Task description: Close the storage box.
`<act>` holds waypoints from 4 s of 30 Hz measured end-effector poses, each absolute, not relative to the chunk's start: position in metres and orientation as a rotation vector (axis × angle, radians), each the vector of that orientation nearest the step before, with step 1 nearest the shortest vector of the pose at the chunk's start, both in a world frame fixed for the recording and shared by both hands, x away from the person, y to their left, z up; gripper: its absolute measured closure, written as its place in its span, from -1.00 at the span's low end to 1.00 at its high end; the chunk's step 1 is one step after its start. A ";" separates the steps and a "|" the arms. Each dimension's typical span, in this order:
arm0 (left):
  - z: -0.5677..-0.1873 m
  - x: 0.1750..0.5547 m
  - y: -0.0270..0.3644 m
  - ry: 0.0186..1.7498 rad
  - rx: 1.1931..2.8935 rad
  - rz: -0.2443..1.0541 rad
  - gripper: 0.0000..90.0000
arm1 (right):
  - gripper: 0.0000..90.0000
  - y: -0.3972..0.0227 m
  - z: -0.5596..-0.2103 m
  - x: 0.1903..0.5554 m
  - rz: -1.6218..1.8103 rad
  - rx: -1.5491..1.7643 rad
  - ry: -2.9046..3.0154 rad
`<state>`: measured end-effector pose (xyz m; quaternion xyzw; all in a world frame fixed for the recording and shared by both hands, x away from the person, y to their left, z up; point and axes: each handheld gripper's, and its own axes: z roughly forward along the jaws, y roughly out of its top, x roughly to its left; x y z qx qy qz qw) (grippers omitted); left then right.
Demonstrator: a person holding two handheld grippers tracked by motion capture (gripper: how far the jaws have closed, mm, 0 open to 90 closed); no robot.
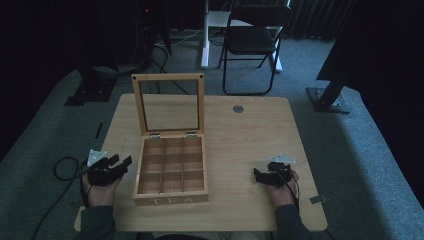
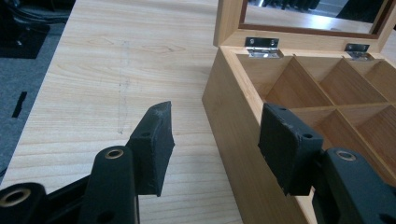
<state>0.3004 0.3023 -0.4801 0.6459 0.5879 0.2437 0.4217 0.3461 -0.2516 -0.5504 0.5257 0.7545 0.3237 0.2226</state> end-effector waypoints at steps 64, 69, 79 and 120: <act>-0.460 0.319 0.298 1.360 1.704 0.576 0.03 | 0.02 -0.183 -0.467 0.375 0.979 1.217 2.247; -0.459 0.322 0.294 1.351 1.735 0.583 0.03 | 0.04 -0.172 -0.461 0.380 0.980 1.182 2.255; -0.454 0.327 0.291 1.337 1.760 0.620 0.05 | 0.09 -0.150 -0.456 0.386 1.001 1.128 2.260; -0.435 0.362 0.292 1.335 1.779 0.703 0.14 | 0.31 -0.105 -0.426 0.447 1.200 1.112 2.237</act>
